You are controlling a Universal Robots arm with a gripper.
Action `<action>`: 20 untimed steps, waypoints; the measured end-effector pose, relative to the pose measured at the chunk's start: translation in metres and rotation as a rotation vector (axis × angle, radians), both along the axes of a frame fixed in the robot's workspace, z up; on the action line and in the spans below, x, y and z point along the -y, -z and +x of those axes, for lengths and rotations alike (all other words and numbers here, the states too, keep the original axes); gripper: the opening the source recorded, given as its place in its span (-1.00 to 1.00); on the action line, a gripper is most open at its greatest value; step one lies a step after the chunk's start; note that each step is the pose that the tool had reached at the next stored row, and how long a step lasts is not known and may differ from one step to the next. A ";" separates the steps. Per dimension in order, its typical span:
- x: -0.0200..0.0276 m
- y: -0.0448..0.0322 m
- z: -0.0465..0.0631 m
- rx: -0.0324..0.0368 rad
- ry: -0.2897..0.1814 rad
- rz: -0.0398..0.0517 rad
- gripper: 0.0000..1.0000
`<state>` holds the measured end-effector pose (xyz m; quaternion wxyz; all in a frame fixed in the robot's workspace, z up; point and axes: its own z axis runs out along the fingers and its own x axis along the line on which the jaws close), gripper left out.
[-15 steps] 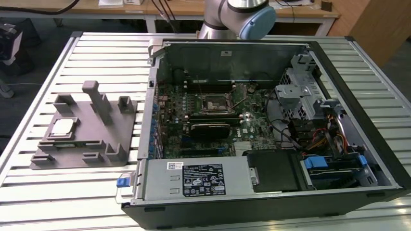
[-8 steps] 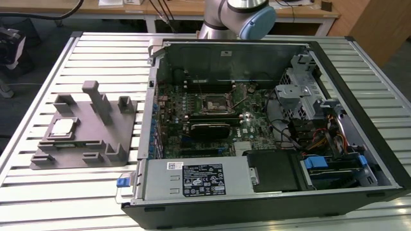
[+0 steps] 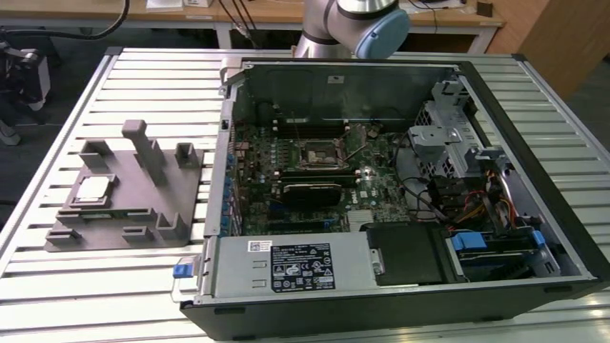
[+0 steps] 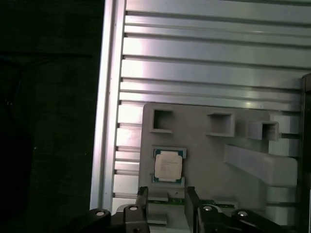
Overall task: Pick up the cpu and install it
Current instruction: 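Pick up the cpu and move it towards the insertion slot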
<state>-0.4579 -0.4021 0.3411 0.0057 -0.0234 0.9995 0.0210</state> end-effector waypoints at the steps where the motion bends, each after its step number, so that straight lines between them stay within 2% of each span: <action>1: 0.0000 0.0015 0.000 -0.0013 -0.001 -0.0008 -0.07; 4: 0.0000 0.0061 0.000 -0.0039 -0.002 -0.0032 0.04; 6: 0.0000 0.0093 0.000 -0.0052 -0.002 -0.0049 0.28; 7: 0.0000 0.0109 0.000 -0.0054 -0.002 -0.0054 0.28; 9: 0.0000 0.0138 0.000 -0.0059 -0.002 -0.0062 0.51; 10: 0.0000 0.0151 0.000 -0.0062 -0.002 -0.0065 0.51; 12: 0.0000 0.0179 0.000 -0.0065 -0.002 -0.0067 0.75; 13: 0.0000 0.0192 0.000 -0.0071 -0.002 -0.0066 0.75; 15: 0.0000 0.0223 0.000 -0.0111 -0.002 -0.0072 0.97; 20: 0.0002 0.0313 0.000 -0.0219 -0.004 -0.0074 0.98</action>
